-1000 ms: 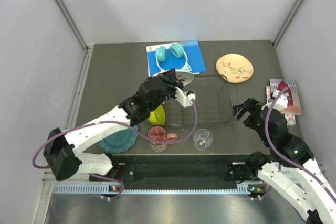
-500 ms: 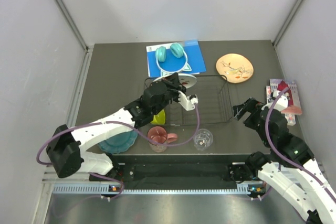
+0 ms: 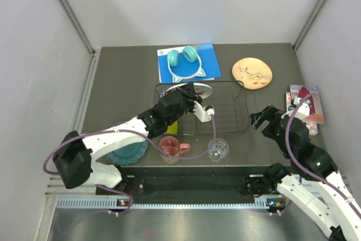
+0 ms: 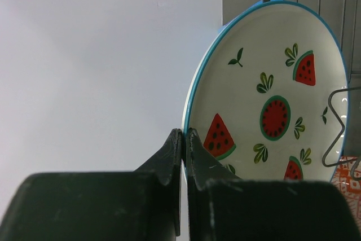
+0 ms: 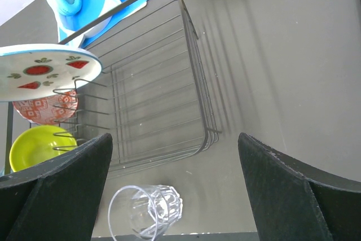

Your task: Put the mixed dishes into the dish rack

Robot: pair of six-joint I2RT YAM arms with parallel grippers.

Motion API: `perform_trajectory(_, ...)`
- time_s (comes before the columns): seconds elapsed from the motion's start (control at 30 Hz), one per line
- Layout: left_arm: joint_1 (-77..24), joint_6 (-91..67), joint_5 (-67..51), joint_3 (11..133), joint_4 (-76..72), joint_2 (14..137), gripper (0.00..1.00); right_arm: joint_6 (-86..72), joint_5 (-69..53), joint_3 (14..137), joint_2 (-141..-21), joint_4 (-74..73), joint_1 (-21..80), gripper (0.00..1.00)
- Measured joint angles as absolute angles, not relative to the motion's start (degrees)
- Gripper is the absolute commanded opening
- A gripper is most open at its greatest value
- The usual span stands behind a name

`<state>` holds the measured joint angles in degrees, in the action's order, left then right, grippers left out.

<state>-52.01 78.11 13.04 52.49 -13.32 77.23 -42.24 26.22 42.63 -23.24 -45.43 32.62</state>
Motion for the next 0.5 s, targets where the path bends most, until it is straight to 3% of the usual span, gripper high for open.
perform_trajectory(0.43, -52.2, 78.4, 14.3, 50.1, -14.5, 80.2, 0.02, -42.3, 26.5, 44.9, -24.9, -45.9, 32.6, 0.94)
perform_trajectory(0.47, -52.2, 78.4, 14.5, 50.1, -14.6, 80.3, 0.24, -42.3, 26.6, 45.1, -24.9, -46.0, 32.6, 0.95)
perform_trajectory(0.5, -52.3, 78.5, 14.7, 50.1, -14.8, 80.4, 0.38, -42.3, 26.7, 45.2, -24.9, -45.9, 32.6, 0.95)
